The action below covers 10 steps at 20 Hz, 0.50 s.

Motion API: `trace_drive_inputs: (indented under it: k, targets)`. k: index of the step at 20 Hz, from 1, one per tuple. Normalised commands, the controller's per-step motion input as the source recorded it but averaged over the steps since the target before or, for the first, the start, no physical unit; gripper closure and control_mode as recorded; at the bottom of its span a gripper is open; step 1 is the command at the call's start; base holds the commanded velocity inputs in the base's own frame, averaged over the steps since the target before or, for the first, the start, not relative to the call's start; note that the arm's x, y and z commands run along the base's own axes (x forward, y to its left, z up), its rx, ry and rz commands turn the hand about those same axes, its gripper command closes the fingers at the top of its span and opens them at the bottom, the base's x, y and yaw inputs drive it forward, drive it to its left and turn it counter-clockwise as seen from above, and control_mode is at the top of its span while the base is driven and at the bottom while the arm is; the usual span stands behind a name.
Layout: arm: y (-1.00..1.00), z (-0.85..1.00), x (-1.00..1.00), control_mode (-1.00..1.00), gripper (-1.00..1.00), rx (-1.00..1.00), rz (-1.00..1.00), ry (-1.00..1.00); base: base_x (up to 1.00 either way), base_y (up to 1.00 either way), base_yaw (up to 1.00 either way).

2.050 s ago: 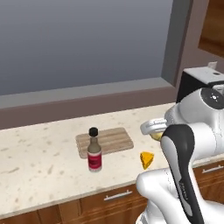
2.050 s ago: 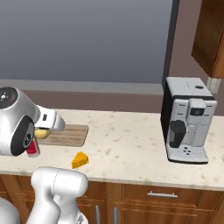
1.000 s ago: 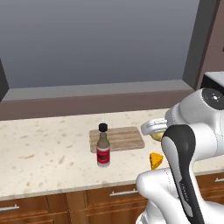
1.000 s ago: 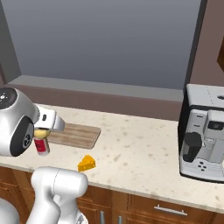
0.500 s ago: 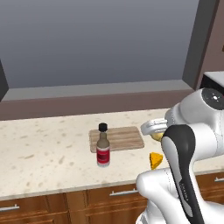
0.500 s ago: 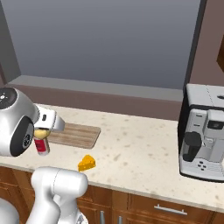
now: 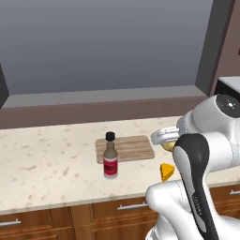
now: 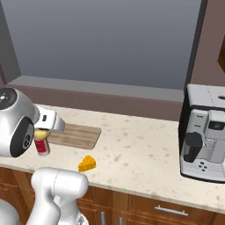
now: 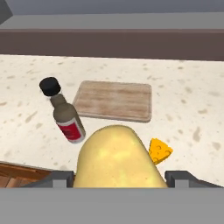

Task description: Retrieve the reheated potato from the microwave, then place the potato, cheese, and condiment on the cutting board.

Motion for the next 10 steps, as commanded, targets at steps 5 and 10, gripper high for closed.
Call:
trace_drive_inputs:
  k: [5, 10]
  targets:
    - [-0.01, -0.03, 0.11, -1.0, 1.0, 0.0, 0.0, 0.01, 0.0, 0.0, 0.0]
    - [-0.11, -0.06, 0.52, -1.0, 1.0, 0.01, 0.03, 0.01, 0.0, 0.0, 0.0]
